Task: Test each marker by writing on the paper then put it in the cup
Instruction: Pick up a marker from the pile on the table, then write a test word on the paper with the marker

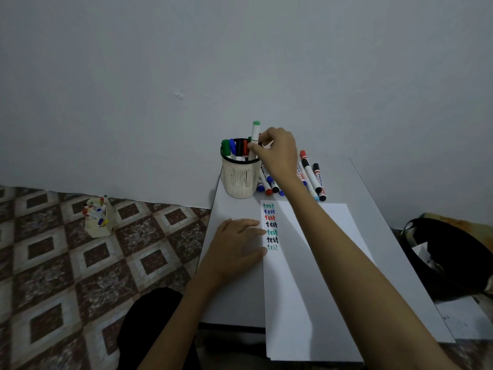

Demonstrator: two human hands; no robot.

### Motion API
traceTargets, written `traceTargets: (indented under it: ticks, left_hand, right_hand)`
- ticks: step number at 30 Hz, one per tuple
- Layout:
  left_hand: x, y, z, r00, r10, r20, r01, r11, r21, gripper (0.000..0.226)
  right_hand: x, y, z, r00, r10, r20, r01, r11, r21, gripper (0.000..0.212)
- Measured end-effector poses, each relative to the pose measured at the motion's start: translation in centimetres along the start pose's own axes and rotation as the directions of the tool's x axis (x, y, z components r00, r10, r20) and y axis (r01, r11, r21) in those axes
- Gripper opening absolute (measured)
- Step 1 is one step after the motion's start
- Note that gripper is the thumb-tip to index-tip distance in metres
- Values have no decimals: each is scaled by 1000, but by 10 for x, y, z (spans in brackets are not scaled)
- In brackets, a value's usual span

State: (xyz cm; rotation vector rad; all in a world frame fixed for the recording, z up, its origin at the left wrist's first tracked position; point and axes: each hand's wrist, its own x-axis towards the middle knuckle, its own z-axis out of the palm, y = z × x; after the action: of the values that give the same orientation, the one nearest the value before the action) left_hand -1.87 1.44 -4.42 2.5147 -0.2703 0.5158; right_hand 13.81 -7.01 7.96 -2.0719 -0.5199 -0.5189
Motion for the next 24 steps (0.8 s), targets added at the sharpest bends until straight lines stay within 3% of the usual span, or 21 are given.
traceTargets:
  ticks: [2, 5, 8, 12, 15, 24]
  left_hand:
    - [0, 0, -1, 1000, -4, -1, 4, 1000, -10, 53]
    - [0, 1, -1, 1000, -4, 14, 4, 1000, -16, 54]
    - [1, 3, -3, 1000, -12, 20, 12, 1000, -29, 55]
    - [0, 2, -2, 1000, -13, 15, 13, 1000, -20, 53]
    - [0, 3, -2, 999, -13, 32, 13, 1000, -14, 56]
    - [1, 3, -2, 999, -34, 37, 35, 999, -14, 57]
  right_hand:
    - [0, 4, 3, 999, 23, 33, -20, 995, -94, 32]
    - [-1, 8, -5, 996, 82, 19, -83, 996, 45, 45]
    - [-2, 29, -20, 974, 217, -71, -206, 969, 137, 31]
    - [-8, 84, -45, 881, 453, -136, -471, 866, -167, 26]
    - [-21, 114, -60, 819, 562, -116, -564, 751, -344, 30]
    - [-29, 133, -68, 783, 616, -84, -601, 715, -356, 22]
